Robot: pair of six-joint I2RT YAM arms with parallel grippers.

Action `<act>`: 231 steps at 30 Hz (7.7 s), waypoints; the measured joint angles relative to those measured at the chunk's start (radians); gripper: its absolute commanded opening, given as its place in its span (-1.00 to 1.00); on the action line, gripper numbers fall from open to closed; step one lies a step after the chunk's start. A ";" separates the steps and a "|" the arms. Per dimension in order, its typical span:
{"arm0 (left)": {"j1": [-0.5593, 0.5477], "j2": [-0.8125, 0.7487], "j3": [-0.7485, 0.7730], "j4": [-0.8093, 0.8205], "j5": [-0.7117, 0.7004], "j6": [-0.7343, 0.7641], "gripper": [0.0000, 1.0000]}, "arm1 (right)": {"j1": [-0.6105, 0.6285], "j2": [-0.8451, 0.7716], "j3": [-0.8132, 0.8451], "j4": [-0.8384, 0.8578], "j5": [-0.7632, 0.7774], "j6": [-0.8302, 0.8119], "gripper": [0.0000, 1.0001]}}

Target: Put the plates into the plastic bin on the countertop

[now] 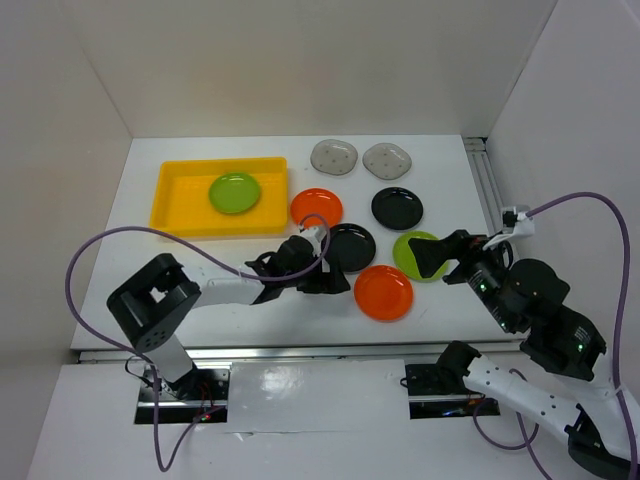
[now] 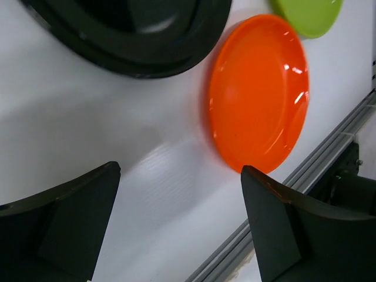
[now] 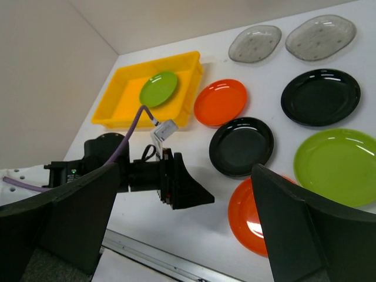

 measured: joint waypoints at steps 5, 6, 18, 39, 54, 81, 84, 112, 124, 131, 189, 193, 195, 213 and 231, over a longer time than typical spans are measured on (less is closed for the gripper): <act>-0.035 0.071 0.016 0.083 -0.004 -0.009 0.83 | 0.000 0.000 -0.019 -0.023 -0.003 0.004 1.00; -0.043 0.087 0.022 0.111 -0.003 -0.021 0.80 | 0.000 0.000 -0.023 -0.024 -0.005 0.004 1.00; -0.111 0.216 0.060 0.257 -0.019 -0.127 -0.13 | 0.000 -0.001 -0.040 -0.031 -0.011 0.012 1.00; -0.115 -0.038 0.073 -0.136 -0.145 -0.180 -1.00 | 0.000 -0.011 -0.070 -0.032 -0.035 0.027 1.00; 0.664 -0.241 0.401 -0.552 -0.335 -0.224 -1.00 | 0.000 -0.005 -0.087 -0.011 -0.072 0.027 1.00; 0.903 0.275 0.663 -0.543 -0.072 -0.110 -0.16 | 0.000 -0.011 -0.088 -0.013 -0.104 0.027 1.00; 0.906 0.274 0.663 -0.553 -0.078 -0.123 0.23 | 0.000 -0.008 -0.088 -0.013 -0.104 0.026 1.00; -0.005 -0.092 0.021 -0.220 -0.380 -0.236 0.99 | 0.000 0.001 -0.115 0.004 -0.111 0.024 1.00; 0.061 0.109 0.073 0.039 -0.439 -0.271 0.73 | 0.000 -0.027 -0.215 0.010 -0.079 0.032 1.00; 0.087 0.232 0.188 0.094 -0.430 -0.277 0.47 | 0.000 0.047 -0.309 0.066 -0.071 0.053 1.00; 0.799 0.196 0.660 -0.650 -0.412 -0.267 -1.00 | -0.001 0.273 -0.438 0.408 -0.236 0.055 1.00; 0.816 0.215 0.652 -0.652 -0.407 -0.262 -0.70 | -0.001 0.290 -0.438 0.413 -0.246 0.055 1.00; 0.827 0.237 0.652 -0.651 -0.387 -0.259 -0.15 | -0.001 0.289 -0.438 0.415 -0.249 0.056 1.00; 0.623 -0.147 0.478 -0.579 -0.293 -0.176 0.98 | -0.001 0.214 -0.388 0.372 -0.241 0.056 1.00; -0.116 0.304 0.269 0.170 -0.128 -0.171 0.93 | -0.003 0.017 -0.033 0.048 0.098 0.052 1.00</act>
